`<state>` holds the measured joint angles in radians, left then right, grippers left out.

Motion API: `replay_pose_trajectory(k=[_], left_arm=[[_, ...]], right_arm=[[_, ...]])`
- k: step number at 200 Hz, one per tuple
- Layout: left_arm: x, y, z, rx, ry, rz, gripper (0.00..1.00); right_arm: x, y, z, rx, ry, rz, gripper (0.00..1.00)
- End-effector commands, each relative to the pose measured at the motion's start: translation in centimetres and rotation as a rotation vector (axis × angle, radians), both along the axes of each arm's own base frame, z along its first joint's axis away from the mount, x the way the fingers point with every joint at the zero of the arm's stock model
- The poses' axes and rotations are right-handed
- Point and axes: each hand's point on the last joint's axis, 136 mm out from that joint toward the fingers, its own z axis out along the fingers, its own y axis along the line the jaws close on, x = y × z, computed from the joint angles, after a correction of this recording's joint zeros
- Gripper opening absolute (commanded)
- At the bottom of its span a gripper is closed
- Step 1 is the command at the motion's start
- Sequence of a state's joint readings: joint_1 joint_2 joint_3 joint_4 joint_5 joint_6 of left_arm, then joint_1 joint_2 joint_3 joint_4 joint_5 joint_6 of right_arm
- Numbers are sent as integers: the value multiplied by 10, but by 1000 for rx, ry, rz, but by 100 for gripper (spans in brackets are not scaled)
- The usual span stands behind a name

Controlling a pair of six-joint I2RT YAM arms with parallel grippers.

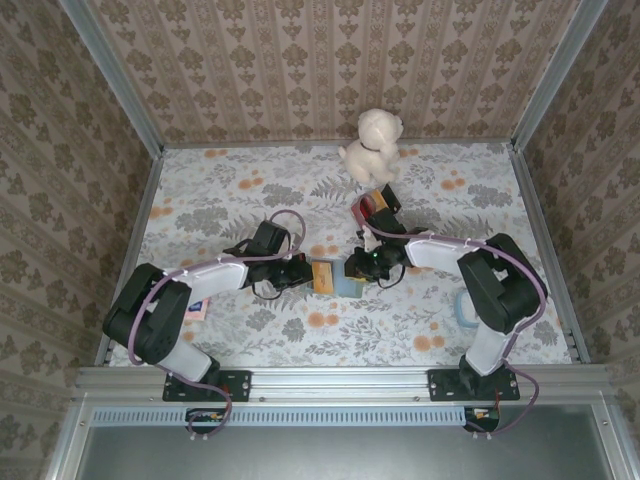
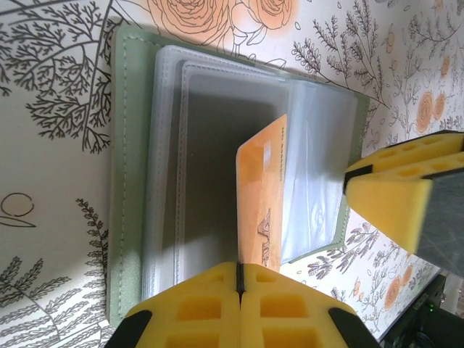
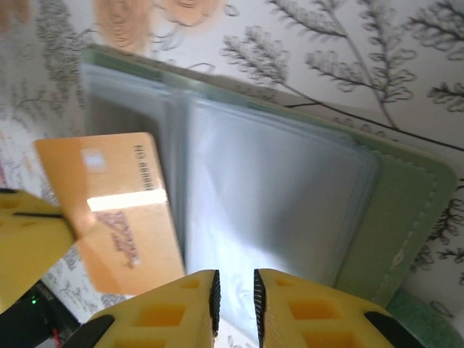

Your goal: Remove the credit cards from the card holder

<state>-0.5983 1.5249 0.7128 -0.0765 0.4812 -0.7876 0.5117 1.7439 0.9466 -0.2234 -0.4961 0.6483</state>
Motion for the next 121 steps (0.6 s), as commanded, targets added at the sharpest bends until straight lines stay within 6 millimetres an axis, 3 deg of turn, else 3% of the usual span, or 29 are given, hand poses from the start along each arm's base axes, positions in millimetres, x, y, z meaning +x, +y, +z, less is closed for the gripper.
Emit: replay_pose_trajectory(k=[1, 71, 107, 121], left_arm=[[0, 3, -4, 14, -4, -5, 0], [0, 4, -9, 14, 1, 6, 0], [-1, 3, -12, -4, 18, 14, 0], [-2, -1, -13, -24, 28, 11, 5]], right_arm=[[-4, 15, 23, 47, -53, 72, 25], [-3, 47, 5, 31, 11, 145, 26], [-2, 50, -7, 2, 37, 147, 26], [-2, 50, -11, -4, 47, 147, 26]])
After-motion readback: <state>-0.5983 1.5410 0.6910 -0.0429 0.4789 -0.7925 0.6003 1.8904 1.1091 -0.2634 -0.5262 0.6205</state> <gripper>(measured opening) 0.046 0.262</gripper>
